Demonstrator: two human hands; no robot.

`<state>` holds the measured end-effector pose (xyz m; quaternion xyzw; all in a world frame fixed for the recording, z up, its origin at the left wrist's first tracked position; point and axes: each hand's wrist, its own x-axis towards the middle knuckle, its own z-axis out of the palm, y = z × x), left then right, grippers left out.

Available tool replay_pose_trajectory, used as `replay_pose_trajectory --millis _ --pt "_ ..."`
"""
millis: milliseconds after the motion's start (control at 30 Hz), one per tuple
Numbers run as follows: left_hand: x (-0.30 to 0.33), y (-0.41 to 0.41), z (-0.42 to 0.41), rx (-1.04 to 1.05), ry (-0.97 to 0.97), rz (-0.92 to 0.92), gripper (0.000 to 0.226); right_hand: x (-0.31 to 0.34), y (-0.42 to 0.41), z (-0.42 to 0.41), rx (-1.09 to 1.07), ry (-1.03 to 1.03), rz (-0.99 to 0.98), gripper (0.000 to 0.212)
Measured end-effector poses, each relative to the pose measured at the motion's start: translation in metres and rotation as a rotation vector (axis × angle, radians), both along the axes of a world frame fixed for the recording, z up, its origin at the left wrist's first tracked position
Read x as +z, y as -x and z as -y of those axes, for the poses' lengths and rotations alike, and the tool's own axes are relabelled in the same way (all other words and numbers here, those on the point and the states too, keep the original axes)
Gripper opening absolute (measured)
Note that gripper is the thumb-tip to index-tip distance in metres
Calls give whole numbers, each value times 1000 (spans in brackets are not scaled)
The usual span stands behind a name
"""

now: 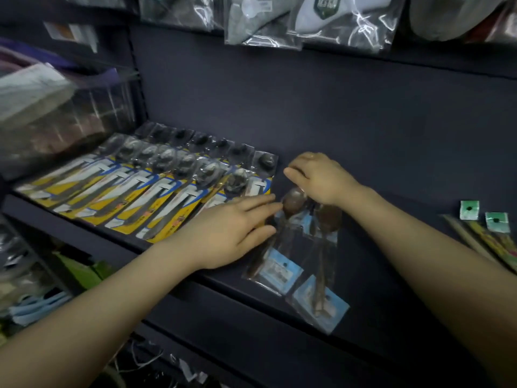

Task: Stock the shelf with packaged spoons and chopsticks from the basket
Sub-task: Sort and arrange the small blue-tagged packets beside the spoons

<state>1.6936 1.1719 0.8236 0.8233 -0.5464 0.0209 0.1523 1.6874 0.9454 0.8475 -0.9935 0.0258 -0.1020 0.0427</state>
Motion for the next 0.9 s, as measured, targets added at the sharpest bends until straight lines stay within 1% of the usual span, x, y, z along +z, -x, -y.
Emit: replay_pose_trajectory --millis 67,133,167,233,300,400,467,567,633,667,700,767,800,867,900 --pt "-2 -14 -20 35 24 15 76 0 -17 -18 66 -90 37 33" --pt "-6 -29 -41 46 -36 21 90 -1 -35 -35 46 -89 -12 26" --pt "-6 -36 -51 34 -78 13 94 -2 -44 -41 21 -69 -53 25" --pt "-5 -49 -66 -25 -144 -17 97 -6 -59 -42 -53 -53 -157 30" --pt "-2 -60 -74 -114 -170 -18 90 -9 -69 -39 -149 -83 -166 35" --pt "1 -72 -78 -199 -232 -6 80 -14 -77 -37 -308 -168 -41 35" --pt "-2 -77 -78 -225 -272 -22 77 -14 -78 -40 -414 -268 -15 36" --pt "-6 -83 -77 -241 -287 -19 77 -14 -81 -37 -511 -441 5 28" --pt "-9 -85 -77 -246 -286 4 79 -13 -81 -38 -536 -597 4 36" --pt "-9 -84 -78 -248 -291 4 79 -11 -81 -38 -543 -649 8 37" --pt "-9 -84 -78 -254 -293 1 79 -9 -80 -39 -565 -663 -3 35" --pt "-10 -84 -77 -267 -293 12 78 -5 -81 -37 -626 -693 -33 24" --pt "-9 -84 -78 -271 -294 21 76 -4 -82 -36 -671 -740 -34 24" --pt "-9 -84 -78 -280 -294 34 73 -4 -83 -30 -750 -800 -6 36" --pt "-10 -84 -79 -286 -278 38 72 -4 -82 -28 -773 -790 -4 38"
